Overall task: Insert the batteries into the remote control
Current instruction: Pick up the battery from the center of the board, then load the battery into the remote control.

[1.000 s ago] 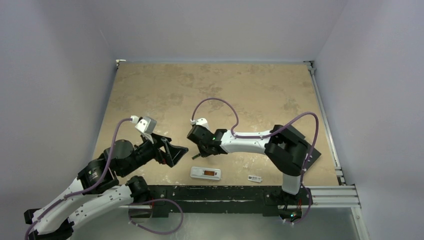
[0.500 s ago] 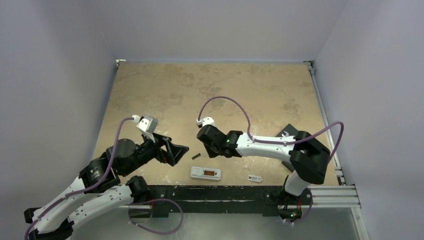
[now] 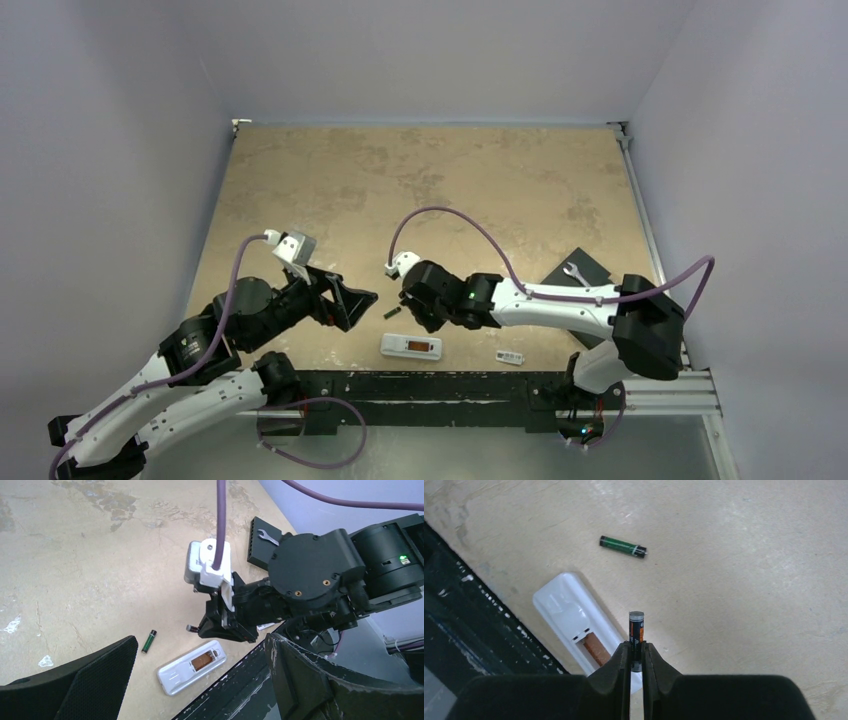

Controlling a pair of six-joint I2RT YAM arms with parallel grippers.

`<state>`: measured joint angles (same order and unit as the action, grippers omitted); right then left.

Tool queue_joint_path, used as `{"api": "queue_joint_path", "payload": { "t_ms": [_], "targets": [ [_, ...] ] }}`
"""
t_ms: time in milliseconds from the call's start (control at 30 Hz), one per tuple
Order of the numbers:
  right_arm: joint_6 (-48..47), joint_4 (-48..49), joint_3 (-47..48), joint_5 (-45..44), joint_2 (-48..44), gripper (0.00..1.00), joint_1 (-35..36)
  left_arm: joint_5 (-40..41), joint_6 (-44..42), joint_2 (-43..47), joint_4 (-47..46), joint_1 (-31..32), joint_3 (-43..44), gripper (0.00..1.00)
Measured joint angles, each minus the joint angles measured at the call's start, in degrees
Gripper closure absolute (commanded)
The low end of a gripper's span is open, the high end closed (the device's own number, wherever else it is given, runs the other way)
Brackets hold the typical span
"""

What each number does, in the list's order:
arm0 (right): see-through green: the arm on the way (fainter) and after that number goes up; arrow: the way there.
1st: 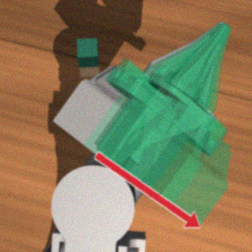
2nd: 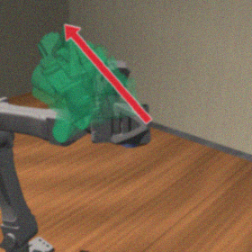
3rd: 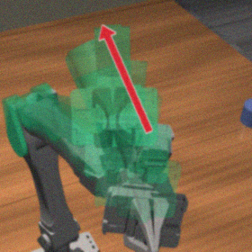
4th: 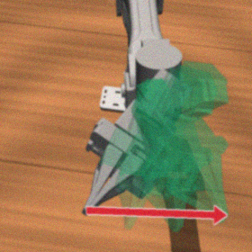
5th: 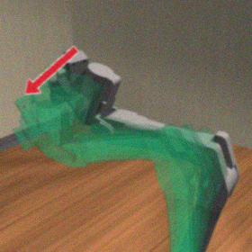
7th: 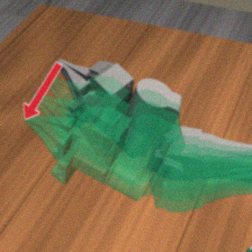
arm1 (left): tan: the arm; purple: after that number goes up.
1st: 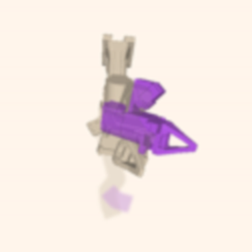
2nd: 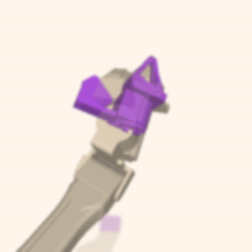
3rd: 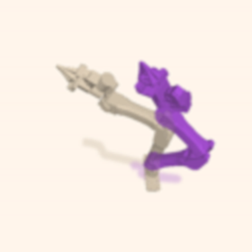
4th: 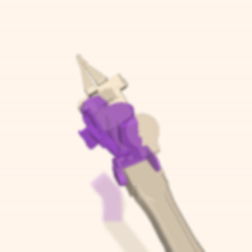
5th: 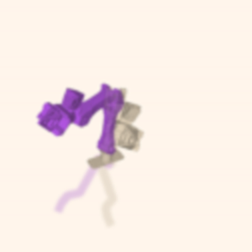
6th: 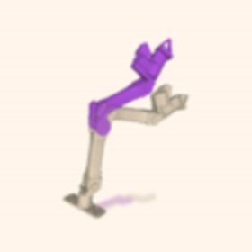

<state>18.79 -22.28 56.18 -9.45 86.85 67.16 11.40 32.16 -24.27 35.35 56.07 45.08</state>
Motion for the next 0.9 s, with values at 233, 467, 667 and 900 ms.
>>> {"api": "queue_joint_path", "payload": {
  "t_ms": [233,467,667,900],
  "targets": [
    [-5.1,-0.5,-0.3,3.0,-1.5,1.0,2.2,0.3,0.1,0.0,0.0,0.0,0.0,0.01],
    [-9.9,-1.0,-0.4,6.7,-2.4,1.0,2.6,0.4,0.2,1.1,0.0,0.0,0.0,0.01],
    [-13.5,-2.8,-0.4,10.0,-2.6,1.0,3.0,0.8,0.2,2.1,0.0,0.0,0.0,0.01],
    [-15.9,-6.0,-0.2,13.0,-1.7,1.0,3.3,1.5,0.2,4.5,0.1,0.0,0.0,0.01]
  ]
}}
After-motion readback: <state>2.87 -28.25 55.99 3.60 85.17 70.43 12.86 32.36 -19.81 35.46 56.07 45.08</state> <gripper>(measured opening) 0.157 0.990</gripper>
